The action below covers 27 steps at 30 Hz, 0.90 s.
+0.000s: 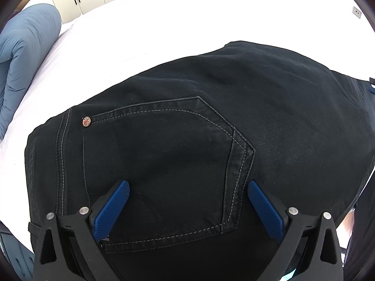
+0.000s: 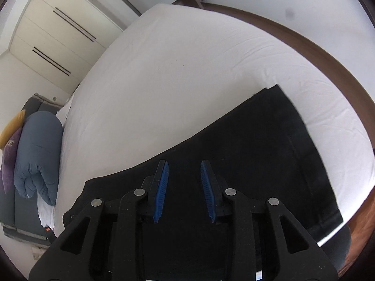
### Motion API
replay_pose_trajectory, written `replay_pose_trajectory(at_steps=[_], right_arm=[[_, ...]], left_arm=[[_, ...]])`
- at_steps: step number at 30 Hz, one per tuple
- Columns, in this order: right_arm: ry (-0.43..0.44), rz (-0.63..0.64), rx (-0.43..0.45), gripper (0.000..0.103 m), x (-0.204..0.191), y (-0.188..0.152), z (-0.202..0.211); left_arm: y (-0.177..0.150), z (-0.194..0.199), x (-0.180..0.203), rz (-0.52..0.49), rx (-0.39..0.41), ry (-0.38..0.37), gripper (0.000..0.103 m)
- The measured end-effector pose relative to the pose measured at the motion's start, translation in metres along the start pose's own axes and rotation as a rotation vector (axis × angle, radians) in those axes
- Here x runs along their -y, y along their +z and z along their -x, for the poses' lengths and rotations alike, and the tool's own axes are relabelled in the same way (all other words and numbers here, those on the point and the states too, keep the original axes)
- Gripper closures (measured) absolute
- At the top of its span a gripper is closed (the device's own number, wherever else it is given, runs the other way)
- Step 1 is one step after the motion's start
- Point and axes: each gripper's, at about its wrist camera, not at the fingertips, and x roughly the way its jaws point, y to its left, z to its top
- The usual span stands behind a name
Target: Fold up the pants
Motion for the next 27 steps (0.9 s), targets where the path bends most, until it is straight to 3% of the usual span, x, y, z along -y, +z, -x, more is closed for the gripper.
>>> replay_pose_trajectory(at_steps=[2, 3, 4, 5, 7, 12, 13, 16, 19, 21, 22, 23, 25, 27], right_arm=[[-0.046, -0.046, -0.04, 0.075, 0.011, 0.009, -0.027], [-0.07, -0.084, -0.052, 0.08, 0.021, 0.013, -0.039], [-0.043, -0.122, -0.048, 0.081, 0.031, 0.019, -0.047], [-0.018, -0.138, -0.022, 0.087, 0.038, 0.027, -0.05], [-0.064, -0.13, 0.011, 0.103, 0.045, 0.043, -0.055], [-0.131, -0.153, 0.097, 0.103, 0.043, 0.07, -0.046], [-0.112, -0.151, 0.114, 0.099, 0.034, 0.071, -0.037], [0.031, -0.114, 0.113, 0.097, 0.003, 0.052, -0.016], [0.212, -0.002, -0.038, 0.097, -0.047, 0.006, -0.031], [0.224, 0.079, -0.122, 0.097, -0.066, -0.024, -0.056], [0.198, 0.079, -0.149, 0.097, -0.062, -0.035, -0.071], [0.14, 0.026, -0.16, 0.103, -0.048, -0.036, -0.087], [0.209, -0.166, -0.122, 0.103, -0.01, -0.027, -0.1], [0.083, -0.159, -0.036, 0.103, -0.015, -0.016, -0.085]], left_arm=[[0.002, 0.002, -0.008, 0.003, 0.0, -0.001, 0.0], [0.004, 0.002, -0.007, 0.007, -0.001, -0.001, 0.0], [0.004, 0.001, -0.011, 0.012, -0.001, -0.003, 0.0], [0.003, 0.001, -0.011, 0.012, -0.001, -0.003, 0.0], [0.004, -0.001, -0.015, 0.011, -0.001, -0.003, 0.0], [0.003, 0.002, -0.013, 0.014, 0.006, -0.003, 0.0], [0.004, 0.002, -0.014, 0.016, 0.008, -0.003, 0.0], [-0.001, 0.004, -0.013, 0.017, 0.021, 0.001, 0.0], [-0.005, 0.006, -0.011, 0.024, 0.029, 0.006, 0.0], [-0.007, 0.007, -0.012, 0.026, 0.028, 0.009, 0.0], [-0.008, 0.008, -0.013, 0.027, 0.029, 0.009, 0.0], [-0.01, 0.01, -0.015, 0.032, 0.031, 0.005, 0.0], [-0.012, 0.012, -0.016, 0.038, 0.036, 0.003, 0.0], [-0.014, 0.013, -0.018, 0.046, 0.042, 0.003, 0.0]])
